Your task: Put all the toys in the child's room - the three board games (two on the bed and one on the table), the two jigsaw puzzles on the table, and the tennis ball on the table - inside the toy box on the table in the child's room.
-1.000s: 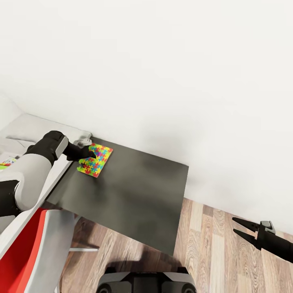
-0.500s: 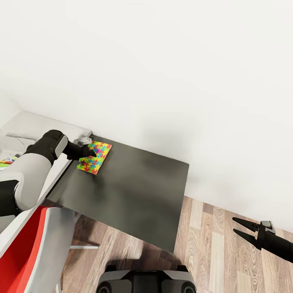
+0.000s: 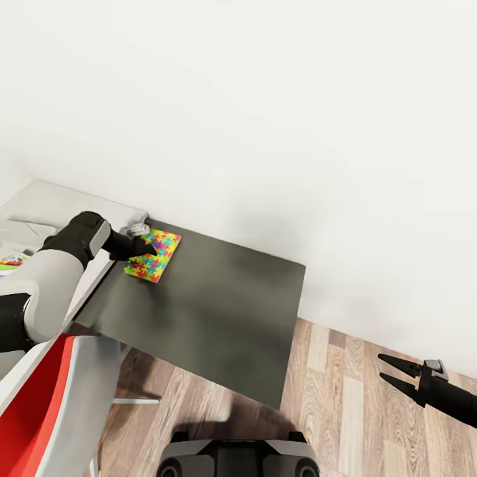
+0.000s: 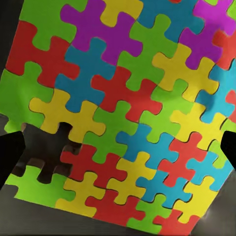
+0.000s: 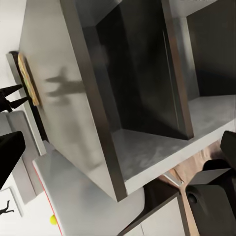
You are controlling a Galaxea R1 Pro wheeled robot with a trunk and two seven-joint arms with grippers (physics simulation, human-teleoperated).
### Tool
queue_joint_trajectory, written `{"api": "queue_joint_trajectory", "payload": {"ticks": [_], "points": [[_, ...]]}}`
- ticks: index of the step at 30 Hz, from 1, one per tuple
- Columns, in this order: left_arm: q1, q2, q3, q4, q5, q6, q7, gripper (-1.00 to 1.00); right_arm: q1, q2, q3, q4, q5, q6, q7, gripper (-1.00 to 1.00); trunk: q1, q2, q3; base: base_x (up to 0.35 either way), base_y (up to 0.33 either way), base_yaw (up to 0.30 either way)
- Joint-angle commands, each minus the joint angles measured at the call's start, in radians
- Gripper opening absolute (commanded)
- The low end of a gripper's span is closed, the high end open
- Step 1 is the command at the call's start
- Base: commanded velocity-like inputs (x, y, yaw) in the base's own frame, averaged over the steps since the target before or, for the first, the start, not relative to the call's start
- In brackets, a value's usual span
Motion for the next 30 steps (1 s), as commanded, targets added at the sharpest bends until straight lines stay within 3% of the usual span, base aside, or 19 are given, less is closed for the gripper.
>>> {"api": "queue_joint_trajectory", "payload": {"ticks": [1,30], "points": [[0.0,0.0,0.006,0.009,-0.022,0.003,-0.004,1.0,-0.001,0.0,-0.001,0.0,0.002,0.004,0.004,1.0,0.001,-0.001,-0.001,-0.002,-0.149,0.0],[0.0,0.0,0.006,0.009,-0.022,0.003,-0.004,1.0,-0.001,0.0,-0.002,0.0,0.002,0.003,0.004,1.0,0.001,-0.001,-0.001,0.0,-0.078,0.0]]}}
